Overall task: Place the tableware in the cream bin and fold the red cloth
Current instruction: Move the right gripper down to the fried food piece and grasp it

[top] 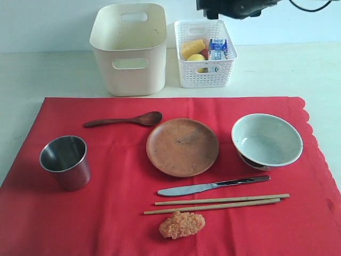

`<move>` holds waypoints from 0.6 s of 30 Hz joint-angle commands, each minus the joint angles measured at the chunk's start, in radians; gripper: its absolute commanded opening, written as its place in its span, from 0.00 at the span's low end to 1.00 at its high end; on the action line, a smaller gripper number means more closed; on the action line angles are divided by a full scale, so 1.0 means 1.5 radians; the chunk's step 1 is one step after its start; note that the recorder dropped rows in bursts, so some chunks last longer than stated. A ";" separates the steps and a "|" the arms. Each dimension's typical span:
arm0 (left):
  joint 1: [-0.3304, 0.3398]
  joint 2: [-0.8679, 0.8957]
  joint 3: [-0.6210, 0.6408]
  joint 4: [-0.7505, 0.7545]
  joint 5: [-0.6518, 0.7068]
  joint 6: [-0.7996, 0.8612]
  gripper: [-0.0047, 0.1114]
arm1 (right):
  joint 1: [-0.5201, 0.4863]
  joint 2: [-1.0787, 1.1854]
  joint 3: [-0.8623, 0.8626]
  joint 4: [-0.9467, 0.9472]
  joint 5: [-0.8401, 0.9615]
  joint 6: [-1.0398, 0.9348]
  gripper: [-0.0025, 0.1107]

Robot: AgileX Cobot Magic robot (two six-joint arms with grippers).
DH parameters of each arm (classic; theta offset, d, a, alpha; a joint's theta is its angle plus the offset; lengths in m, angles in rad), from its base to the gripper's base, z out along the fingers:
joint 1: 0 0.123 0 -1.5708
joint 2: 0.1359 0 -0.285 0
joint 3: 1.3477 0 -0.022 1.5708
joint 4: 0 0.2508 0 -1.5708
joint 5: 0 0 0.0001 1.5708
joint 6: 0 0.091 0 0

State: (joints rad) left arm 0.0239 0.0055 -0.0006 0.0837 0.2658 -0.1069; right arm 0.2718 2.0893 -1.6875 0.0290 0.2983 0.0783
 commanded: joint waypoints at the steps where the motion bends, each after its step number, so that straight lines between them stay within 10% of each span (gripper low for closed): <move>1: -0.004 -0.004 0.000 -0.003 -0.001 -0.001 0.06 | -0.002 -0.070 -0.005 -0.004 0.068 -0.009 0.58; 11: -0.004 -0.004 0.000 -0.003 -0.001 -0.001 0.06 | -0.002 -0.176 0.045 -0.002 0.206 -0.035 0.05; 18: -0.004 -0.004 0.000 -0.003 -0.001 -0.001 0.06 | -0.002 -0.272 0.181 0.030 0.212 -0.065 0.02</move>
State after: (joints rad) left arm 0.0239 0.0055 -0.0006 0.0837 0.2658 -0.1069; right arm 0.2718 1.7439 -1.4870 0.0349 0.6154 0.0206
